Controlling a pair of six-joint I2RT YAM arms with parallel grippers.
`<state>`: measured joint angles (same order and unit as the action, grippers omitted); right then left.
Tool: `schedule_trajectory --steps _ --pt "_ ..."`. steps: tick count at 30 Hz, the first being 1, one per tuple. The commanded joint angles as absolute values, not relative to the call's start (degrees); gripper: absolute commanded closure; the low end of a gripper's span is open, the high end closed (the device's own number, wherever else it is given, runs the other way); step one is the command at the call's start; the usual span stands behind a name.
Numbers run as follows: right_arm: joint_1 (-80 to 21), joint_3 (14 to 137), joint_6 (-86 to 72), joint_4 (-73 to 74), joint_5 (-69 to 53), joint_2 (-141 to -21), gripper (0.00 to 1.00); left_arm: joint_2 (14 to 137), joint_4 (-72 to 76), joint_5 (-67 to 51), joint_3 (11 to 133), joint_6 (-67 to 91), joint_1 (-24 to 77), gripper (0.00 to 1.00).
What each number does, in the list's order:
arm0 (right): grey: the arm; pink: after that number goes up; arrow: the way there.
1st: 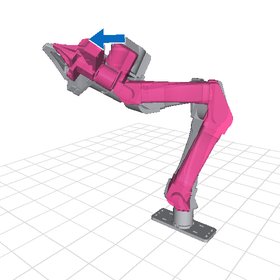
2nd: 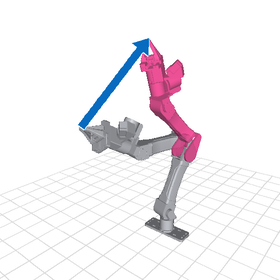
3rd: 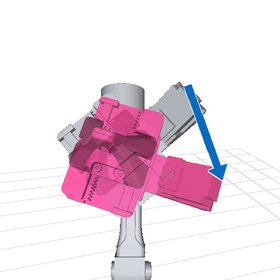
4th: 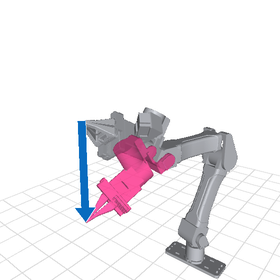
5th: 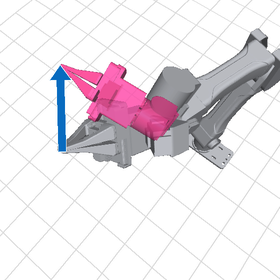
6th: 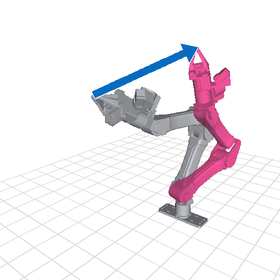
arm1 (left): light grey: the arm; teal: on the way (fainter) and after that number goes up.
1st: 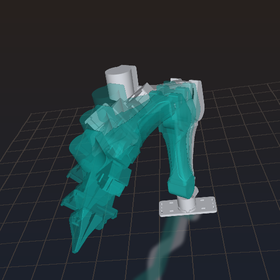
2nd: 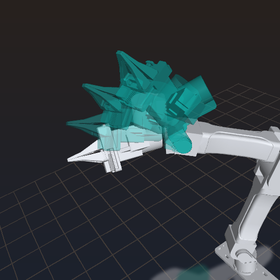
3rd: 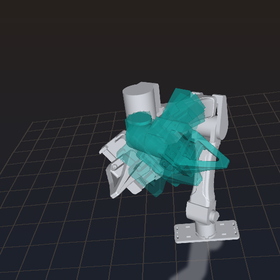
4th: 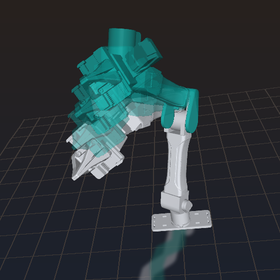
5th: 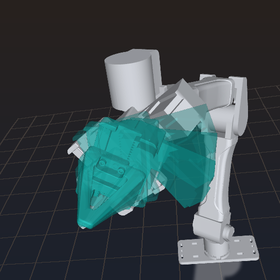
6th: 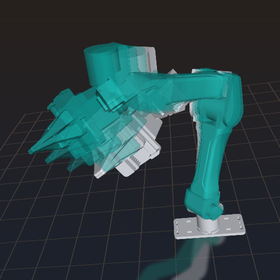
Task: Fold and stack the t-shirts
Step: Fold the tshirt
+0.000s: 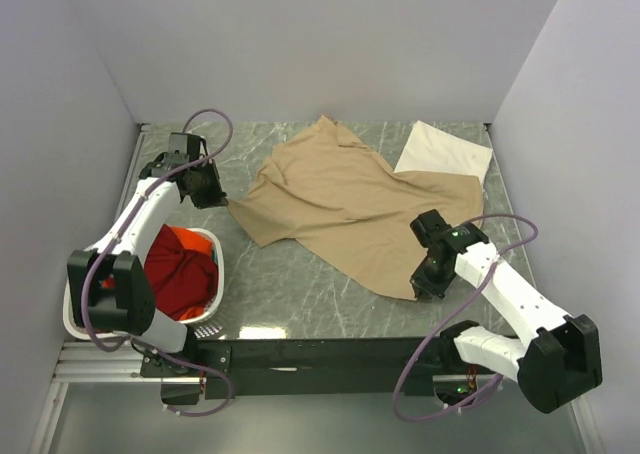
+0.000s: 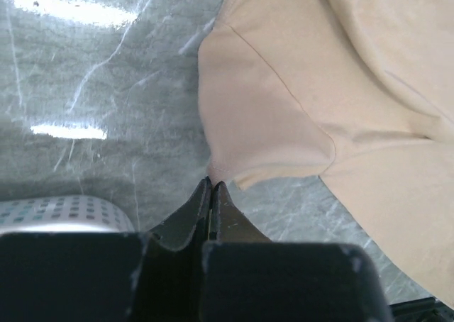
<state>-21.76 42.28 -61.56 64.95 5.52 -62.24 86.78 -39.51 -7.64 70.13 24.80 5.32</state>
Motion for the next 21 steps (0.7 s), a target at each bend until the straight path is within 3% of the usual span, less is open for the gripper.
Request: schedule_trajectory --steps 1,10,21 --pt "-23.1 46.7 -58.6 74.0 3.9 -61.3 1.00 81.7 -42.1 -6.5 72.2 25.7 5.2 1.00" --pt "-26.5 50.3 -56.5 82.5 1.4 -59.5 1.00 73.7 -47.0 -2.6 67.8 28.3 5.2 1.00" --pt "-34.5 47.6 -61.5 82.3 -4.0 -55.6 1.00 65.3 -53.8 -0.2 67.2 28.9 5.2 1.00"
